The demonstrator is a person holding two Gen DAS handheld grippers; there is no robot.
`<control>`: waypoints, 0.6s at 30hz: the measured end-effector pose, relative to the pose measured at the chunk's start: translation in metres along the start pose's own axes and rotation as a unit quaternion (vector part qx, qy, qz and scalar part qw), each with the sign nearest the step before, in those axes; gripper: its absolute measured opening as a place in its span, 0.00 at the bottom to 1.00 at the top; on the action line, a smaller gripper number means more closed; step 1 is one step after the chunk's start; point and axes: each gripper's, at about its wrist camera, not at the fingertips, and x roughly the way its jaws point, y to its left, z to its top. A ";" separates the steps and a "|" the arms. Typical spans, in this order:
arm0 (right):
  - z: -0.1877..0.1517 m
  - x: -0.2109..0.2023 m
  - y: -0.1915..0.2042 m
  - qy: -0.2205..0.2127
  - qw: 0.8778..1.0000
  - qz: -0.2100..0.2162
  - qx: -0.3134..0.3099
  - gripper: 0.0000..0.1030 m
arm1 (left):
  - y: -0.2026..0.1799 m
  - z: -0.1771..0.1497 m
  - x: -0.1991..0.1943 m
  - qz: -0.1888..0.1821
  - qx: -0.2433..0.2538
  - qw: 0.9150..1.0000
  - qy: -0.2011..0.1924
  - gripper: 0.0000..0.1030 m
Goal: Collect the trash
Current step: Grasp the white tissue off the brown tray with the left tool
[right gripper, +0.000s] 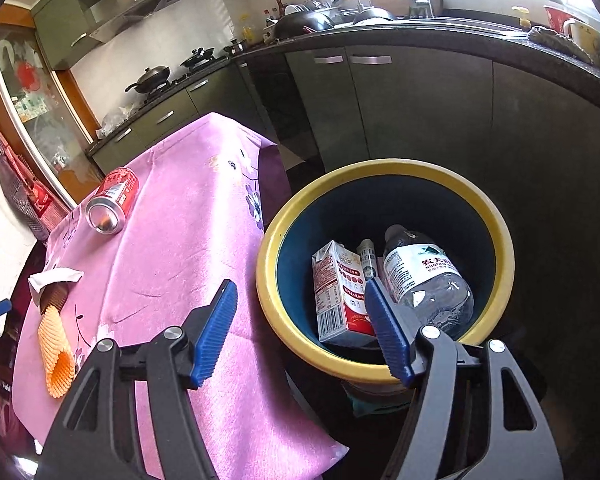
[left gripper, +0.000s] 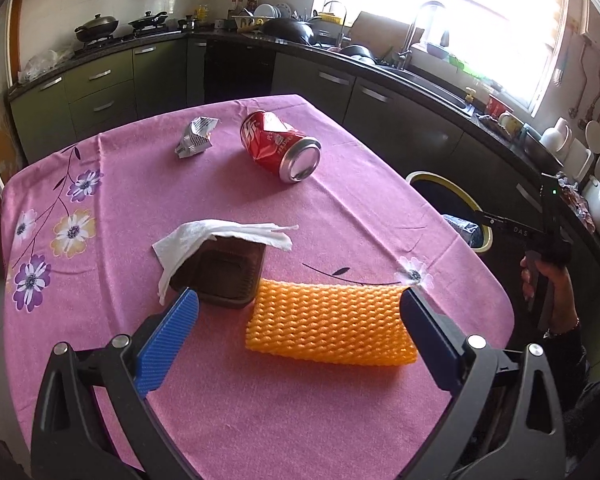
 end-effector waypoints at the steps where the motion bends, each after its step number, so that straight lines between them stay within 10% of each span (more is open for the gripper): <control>1: -0.001 0.001 0.001 0.001 1.000 0.001 0.000 0.64 | 0.002 0.004 0.001 -0.009 -0.010 1.000 0.003 0.93; 5: -0.002 0.005 0.001 0.006 1.000 0.007 0.003 0.64 | 0.002 0.013 0.007 -0.030 -0.027 0.999 0.013 0.93; 18: -0.006 0.016 0.003 0.023 1.000 0.020 0.004 0.65 | 0.004 0.025 0.041 0.099 0.127 0.986 0.033 0.85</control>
